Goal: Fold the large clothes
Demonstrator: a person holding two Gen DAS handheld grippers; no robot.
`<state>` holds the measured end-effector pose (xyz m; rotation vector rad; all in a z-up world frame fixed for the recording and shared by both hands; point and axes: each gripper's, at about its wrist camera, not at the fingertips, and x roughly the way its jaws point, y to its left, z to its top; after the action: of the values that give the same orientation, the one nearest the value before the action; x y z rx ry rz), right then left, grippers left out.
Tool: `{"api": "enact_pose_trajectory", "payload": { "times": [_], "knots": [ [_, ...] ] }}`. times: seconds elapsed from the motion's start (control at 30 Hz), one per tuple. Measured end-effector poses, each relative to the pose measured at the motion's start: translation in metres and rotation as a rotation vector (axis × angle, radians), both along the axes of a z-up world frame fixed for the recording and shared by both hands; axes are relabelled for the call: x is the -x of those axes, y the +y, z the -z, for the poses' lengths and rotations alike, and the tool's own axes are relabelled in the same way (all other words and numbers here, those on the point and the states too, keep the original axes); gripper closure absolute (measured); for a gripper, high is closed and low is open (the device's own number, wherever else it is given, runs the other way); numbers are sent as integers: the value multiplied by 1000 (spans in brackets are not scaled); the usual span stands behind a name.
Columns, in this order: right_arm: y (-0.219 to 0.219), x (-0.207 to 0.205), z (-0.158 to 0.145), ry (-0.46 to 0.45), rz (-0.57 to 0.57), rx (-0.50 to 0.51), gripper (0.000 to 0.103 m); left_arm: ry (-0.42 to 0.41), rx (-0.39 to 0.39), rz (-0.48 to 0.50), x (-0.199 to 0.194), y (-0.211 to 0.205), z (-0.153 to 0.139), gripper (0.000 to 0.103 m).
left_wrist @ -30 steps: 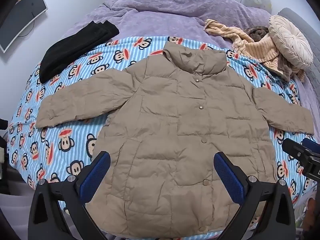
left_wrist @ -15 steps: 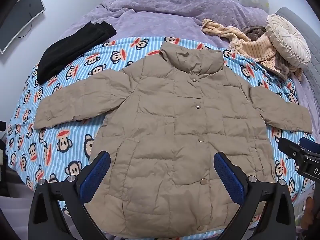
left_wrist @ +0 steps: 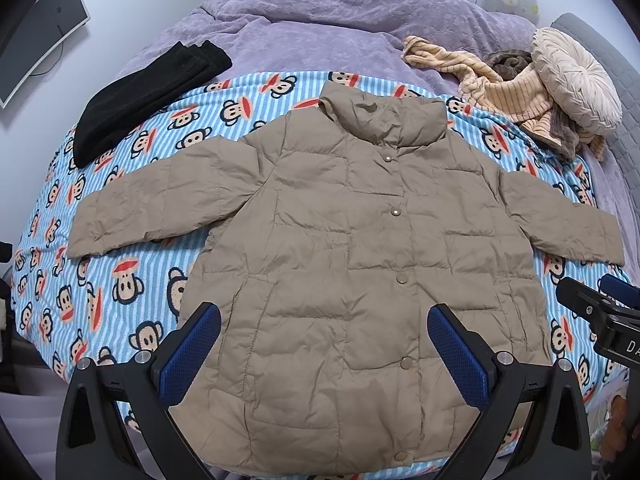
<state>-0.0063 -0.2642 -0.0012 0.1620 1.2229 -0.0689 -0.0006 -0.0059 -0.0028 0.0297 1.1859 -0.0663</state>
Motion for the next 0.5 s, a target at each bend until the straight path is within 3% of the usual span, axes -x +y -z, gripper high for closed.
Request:
{"api": "enact_pose_trajectory", "payload": {
  "times": [0.5],
  "knots": [
    [0,0,1,1,0,4,0,2,1,2,-1,1,0,0]
  ]
}}
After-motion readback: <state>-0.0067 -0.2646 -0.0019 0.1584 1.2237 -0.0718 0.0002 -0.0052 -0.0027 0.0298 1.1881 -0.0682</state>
